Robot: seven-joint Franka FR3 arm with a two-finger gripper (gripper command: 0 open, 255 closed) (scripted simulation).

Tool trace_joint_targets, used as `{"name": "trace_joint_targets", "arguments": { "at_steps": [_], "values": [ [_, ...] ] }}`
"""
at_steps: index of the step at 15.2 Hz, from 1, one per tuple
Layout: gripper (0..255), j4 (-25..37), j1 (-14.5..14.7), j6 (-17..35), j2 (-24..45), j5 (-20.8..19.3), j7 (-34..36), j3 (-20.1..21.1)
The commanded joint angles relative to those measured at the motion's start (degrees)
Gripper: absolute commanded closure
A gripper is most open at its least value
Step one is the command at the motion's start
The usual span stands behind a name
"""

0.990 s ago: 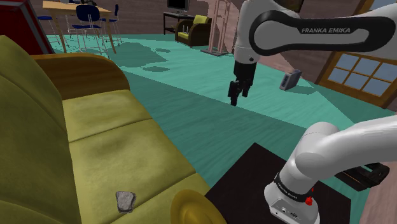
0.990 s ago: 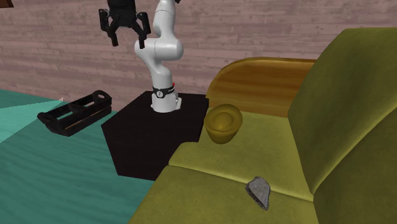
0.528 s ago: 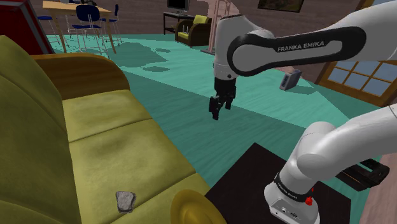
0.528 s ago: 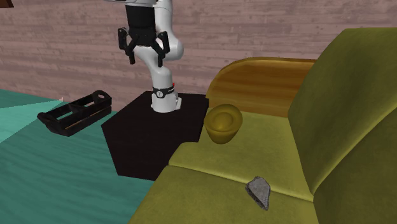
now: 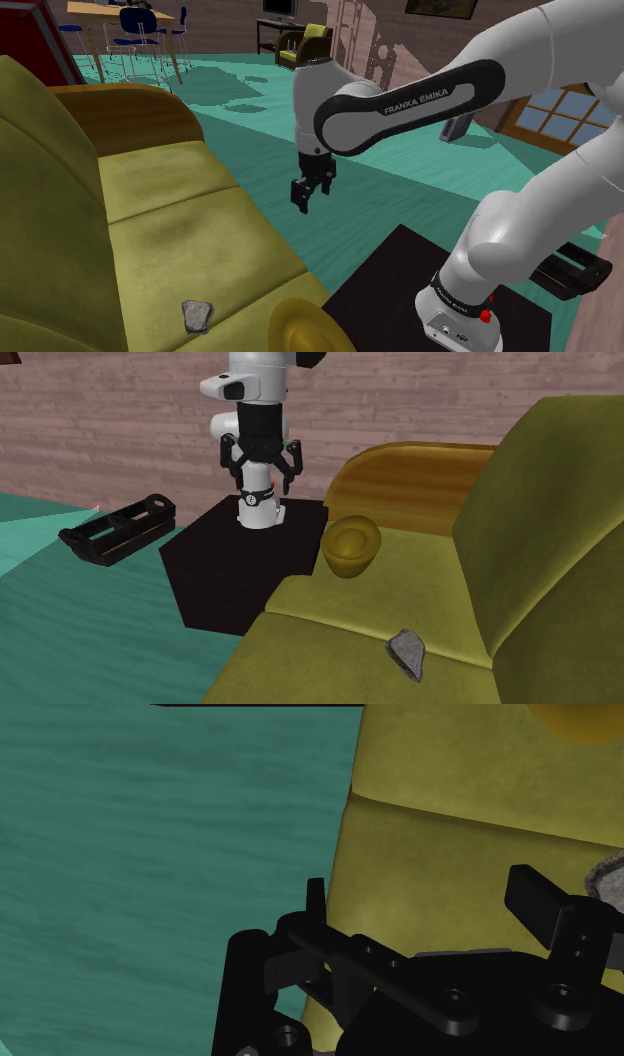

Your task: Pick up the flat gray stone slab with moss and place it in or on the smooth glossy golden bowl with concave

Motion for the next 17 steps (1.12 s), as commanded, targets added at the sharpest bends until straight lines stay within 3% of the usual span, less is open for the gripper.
{"name": "trace_joint_targets", "arguments": {
  "at_steps": [1, 10, 17],
  "values": [
    [0, 1.4, 0.4, 2.4, 3.9, -0.5, 2.5, 1.9],
    [0, 11.7, 2.6, 10.0, 23.9, -8.6, 14.8, 7.7],
    [0, 23.7, 8.2, 11.6, 40.1, -17.3, 23.7, 7.6]
  ]
}}
